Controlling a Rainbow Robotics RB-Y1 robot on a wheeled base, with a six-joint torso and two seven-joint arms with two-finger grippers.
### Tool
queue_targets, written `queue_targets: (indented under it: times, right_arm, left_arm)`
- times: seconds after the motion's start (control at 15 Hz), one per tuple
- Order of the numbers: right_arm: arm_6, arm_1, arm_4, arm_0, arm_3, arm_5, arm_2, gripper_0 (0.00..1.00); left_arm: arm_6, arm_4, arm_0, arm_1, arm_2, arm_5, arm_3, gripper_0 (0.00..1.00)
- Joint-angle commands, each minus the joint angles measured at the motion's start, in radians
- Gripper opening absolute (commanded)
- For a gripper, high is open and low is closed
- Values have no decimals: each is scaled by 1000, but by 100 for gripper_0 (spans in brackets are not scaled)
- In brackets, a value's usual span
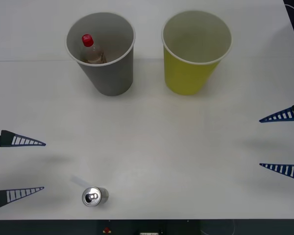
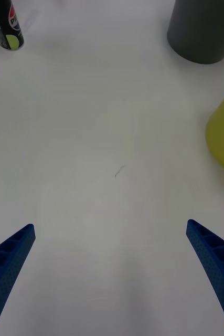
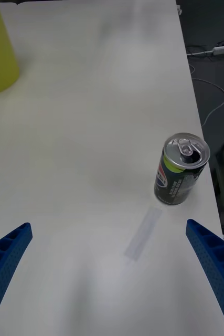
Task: Put the can into the green bin and the plastic bottle into the gray bin
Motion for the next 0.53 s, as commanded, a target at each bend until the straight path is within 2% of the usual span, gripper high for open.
queue_targets:
  times: [0.07,0.27,0.53]
  right_arm:
    - [0,0,0,0,0,0,0,100]
    - [0,0,0,0,0,0,0,100]
    - [0,0,0,0,0,0,0,100]
  left_arm:
    - [-79,70,-46,0,-82,-31,85,100]
    - [-102,116,-129,0,-159,-126,217,100]
    - [-137,178,-195,0,-254,-203,332,100]
